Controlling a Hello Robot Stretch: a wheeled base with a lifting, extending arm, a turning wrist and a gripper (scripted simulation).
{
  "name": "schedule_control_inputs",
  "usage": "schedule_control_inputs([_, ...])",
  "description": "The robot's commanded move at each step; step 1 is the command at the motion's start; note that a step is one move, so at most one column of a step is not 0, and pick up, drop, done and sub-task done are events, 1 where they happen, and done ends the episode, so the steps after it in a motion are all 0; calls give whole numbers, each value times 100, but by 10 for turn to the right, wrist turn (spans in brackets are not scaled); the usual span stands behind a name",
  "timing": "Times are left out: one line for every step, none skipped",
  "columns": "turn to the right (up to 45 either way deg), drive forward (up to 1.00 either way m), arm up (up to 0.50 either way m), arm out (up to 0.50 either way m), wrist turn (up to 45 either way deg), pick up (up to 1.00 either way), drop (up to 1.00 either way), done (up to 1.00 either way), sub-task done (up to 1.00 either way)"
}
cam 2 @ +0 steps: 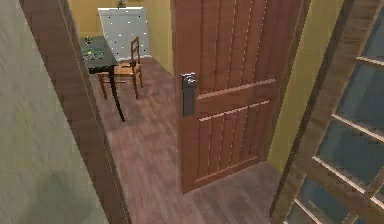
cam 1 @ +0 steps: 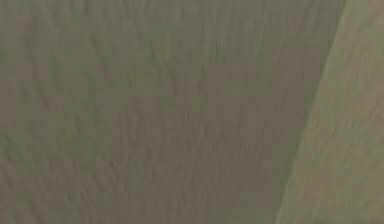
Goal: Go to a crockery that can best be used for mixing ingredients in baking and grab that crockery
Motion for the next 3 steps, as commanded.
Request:
schedule_control_inputs([450,0,0,0,0,0,0,0,0])
schedule_control_inputs([450,0,0,0,0,0,0,0,0])
schedule_control_inputs([60,0,0,0,0,0,0,0,0])
